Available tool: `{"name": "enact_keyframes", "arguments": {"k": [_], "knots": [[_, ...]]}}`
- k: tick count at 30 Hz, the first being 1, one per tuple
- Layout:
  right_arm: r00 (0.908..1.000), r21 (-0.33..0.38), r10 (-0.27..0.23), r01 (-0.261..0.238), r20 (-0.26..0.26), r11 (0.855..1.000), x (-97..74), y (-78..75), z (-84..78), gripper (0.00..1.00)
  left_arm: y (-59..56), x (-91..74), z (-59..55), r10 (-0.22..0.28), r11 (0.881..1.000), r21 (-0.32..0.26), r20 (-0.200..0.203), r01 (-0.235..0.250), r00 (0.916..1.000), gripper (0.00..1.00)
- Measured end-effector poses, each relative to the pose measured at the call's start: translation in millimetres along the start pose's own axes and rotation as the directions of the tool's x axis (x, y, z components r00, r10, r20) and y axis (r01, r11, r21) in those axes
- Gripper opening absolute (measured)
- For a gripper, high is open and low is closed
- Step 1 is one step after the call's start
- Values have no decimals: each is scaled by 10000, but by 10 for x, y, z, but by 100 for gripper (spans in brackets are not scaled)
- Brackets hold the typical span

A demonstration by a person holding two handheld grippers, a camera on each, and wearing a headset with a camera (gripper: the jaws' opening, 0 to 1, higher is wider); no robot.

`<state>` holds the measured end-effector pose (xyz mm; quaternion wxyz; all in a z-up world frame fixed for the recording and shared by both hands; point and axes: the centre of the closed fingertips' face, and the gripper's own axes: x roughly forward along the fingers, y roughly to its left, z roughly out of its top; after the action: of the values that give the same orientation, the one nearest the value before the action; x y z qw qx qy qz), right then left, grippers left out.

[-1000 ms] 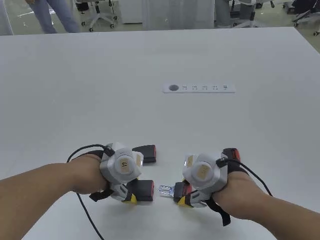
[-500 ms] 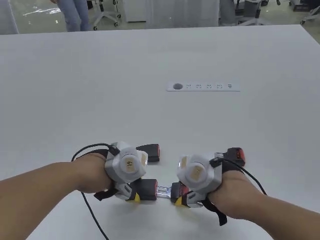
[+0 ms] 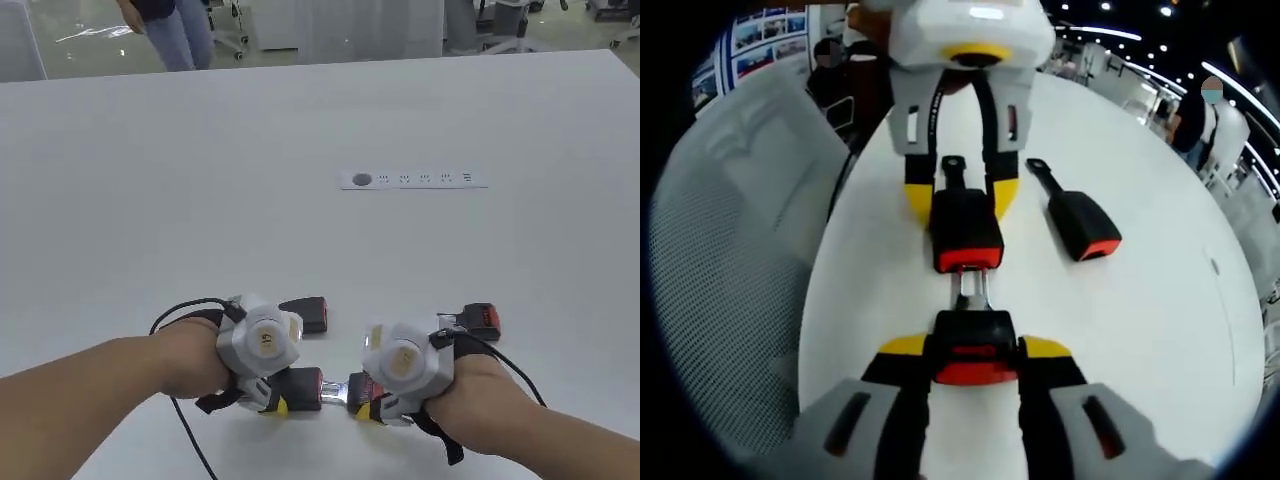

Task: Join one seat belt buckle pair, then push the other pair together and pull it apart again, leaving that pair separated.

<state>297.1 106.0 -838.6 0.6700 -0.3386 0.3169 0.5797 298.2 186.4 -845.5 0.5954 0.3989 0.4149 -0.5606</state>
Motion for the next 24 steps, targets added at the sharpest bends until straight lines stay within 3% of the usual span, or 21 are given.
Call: {"name": "enact_keyframes", "arguments": {"k": [8,16,24], "knots": [[9996,-47,109,-108,253,9999,65,41,115,33,-4,-1,0,14,10000,1,-84,-14,10000,33],[9980,172,268,-278,577,9995,47,26,90,31,-2,-9,3,10,10000,-57,123,-10,9999,33],[9981,37,185,-187,585,9998,72,18,138,30,2,-4,8,-38,9999,134,29,38,10000,33]]}}
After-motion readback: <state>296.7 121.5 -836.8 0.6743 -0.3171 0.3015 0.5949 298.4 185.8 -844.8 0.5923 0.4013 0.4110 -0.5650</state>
